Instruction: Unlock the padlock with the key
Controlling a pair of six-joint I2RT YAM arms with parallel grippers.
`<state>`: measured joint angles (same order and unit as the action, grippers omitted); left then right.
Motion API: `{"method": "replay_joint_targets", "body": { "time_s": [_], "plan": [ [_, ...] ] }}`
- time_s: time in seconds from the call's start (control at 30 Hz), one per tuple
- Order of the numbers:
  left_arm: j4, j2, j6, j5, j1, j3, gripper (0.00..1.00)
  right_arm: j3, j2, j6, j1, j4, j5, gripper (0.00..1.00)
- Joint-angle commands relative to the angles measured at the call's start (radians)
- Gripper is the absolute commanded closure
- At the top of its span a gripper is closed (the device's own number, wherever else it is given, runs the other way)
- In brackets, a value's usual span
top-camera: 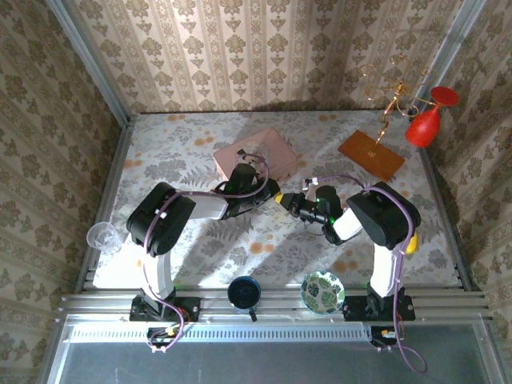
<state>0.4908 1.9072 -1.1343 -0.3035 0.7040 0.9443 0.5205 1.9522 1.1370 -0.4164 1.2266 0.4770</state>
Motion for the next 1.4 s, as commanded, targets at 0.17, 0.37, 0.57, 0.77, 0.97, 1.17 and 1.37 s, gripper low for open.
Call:
{"method": "replay_joint_targets", "body": {
  "time_s": [0.17,0.37,0.57,0.77,0.97,1.17,1.37],
  "plan": [
    [0.152,-0.002,-0.131,-0.159,0.019,-0.048,0.59,0.017,0.053,0.104,0.031,0.076,-0.112,1.0],
    [0.21,0.023,-0.168,-0.167,0.022,-0.057,0.71,0.048,0.052,0.131,0.031,0.077,-0.094,1.0],
    [0.195,0.01,-0.164,-0.16,0.018,-0.064,0.91,0.064,0.055,0.135,0.03,0.075,-0.083,1.0],
    [0.195,0.021,-0.167,-0.166,0.018,-0.052,1.0,0.056,0.057,0.133,0.029,0.074,-0.072,0.96],
    [0.176,0.009,-0.154,-0.157,0.016,-0.05,1.0,0.04,0.033,0.101,0.031,0.046,-0.079,0.68],
    [0.075,-0.024,-0.104,-0.132,0.018,-0.029,1.0,0.011,-0.046,0.024,0.031,-0.083,-0.113,0.49],
    [-0.004,-0.055,-0.08,-0.111,0.014,-0.015,1.0,-0.02,-0.21,-0.116,0.028,-0.307,-0.171,0.42]
  ]
}}
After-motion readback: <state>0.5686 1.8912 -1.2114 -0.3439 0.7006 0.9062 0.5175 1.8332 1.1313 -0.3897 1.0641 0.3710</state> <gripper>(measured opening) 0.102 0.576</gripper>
